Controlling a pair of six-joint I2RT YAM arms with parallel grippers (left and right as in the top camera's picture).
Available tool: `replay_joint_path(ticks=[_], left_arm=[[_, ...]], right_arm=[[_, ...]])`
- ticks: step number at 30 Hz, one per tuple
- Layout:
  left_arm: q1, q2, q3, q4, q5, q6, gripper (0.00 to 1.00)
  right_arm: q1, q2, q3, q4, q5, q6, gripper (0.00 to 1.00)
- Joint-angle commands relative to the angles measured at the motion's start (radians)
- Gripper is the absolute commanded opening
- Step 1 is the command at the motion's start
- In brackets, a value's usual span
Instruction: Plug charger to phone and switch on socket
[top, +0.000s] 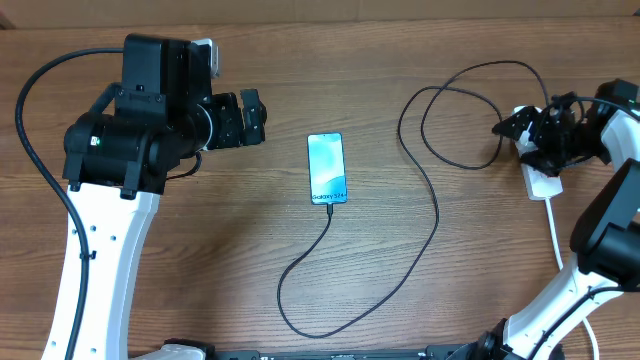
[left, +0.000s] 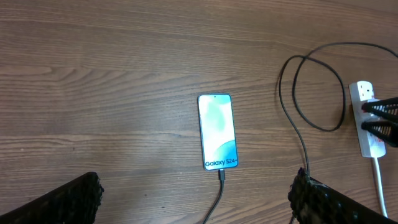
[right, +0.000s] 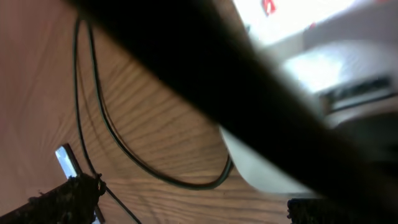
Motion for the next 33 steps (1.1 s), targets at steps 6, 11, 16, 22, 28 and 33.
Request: replay_joint_path(ticks=[6,11,16,22,28,33], left_arm=[[-0.007,0.003,0.010,0.002,-0.010,0.019,1.00],[-0.007,0.003,0.010,0.002,-0.010,0.019,1.00],[-0.007,0.003,0.010,0.002,-0.010,0.019,1.00],[-0.007,0.003,0.010,0.002,-0.010,0.019,1.00],[-0.007,0.003,0.010,0.002,-0.010,0.019,1.00],[-0.007,0.003,0.010,0.002,-0.009,0.019,1.00]], right_arm=[[-0.011,-0.130,0.002,-0.014,0.143,0.050,1.00],[-0.011,-0.322,0.002,-0.046,0.218,0.071,1.00],[-0.011,-0.483,0.002,-0.087,0.247,0.082,1.00],[-0.007,-0.708,0.002,-0.132,0.269,0.081,1.00],[0.024,-0.945,0.002,-0.135,0.325,0.021,1.00],[0.024,-1.071,0.002,-0.138,0.325,0.022,1.00]])
